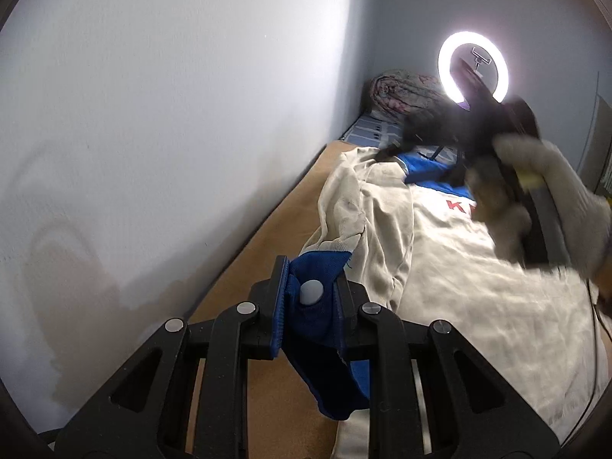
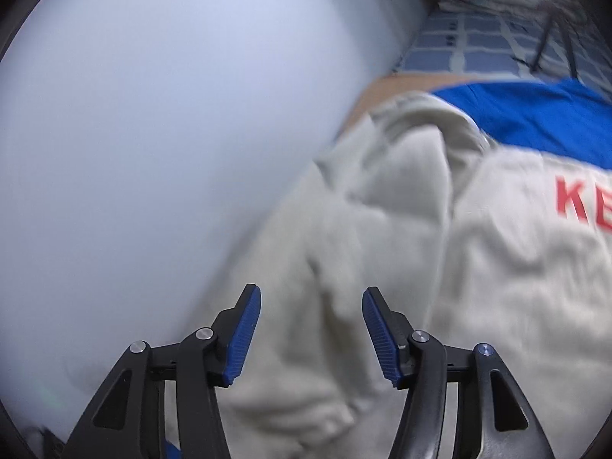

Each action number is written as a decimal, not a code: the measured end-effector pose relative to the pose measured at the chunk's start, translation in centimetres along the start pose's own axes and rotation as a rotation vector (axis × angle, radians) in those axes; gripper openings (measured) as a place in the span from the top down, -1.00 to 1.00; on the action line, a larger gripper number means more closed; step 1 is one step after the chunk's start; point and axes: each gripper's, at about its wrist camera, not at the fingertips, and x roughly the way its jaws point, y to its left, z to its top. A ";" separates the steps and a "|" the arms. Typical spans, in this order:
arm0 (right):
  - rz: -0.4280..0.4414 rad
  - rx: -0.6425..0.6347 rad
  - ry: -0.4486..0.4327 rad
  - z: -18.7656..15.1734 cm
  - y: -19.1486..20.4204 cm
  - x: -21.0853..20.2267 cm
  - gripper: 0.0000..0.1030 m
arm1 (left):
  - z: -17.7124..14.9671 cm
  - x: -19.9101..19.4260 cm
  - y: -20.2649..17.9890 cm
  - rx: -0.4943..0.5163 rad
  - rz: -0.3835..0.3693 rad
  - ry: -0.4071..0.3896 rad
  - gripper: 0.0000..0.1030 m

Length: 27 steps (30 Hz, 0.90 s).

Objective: Fold large clothes

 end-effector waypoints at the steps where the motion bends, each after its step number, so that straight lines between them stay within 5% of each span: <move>1: -0.011 -0.011 0.009 0.6 1.1 1.0 -0.16 | 0.1 0.2 0.0 -0.003 -0.001 0.002 0.63; 6: -0.097 -0.014 0.039 4.1 3.8 4.6 -0.16 | 0.1 0.8 0.3 -0.008 -0.008 0.017 0.63; 11: -0.182 -0.018 0.096 3.8 4.6 9.3 -0.15 | -0.1 0.6 0.4 -0.003 -0.010 0.017 0.64; 14: -0.211 -0.022 0.138 3.3 4.3 11.5 0.78 | 0.1 0.8 0.6 0.011 -0.001 0.015 0.64; 16: -0.201 -0.025 0.129 3.2 4.0 11.5 0.93 | 0.4 0.6 0.7 0.024 0.006 0.002 0.64; 27: -0.001 0.081 -0.102 0.8 0.5 -2.7 1.00 | 1.4 -5.0 -4.0 0.240 -0.065 -0.107 0.64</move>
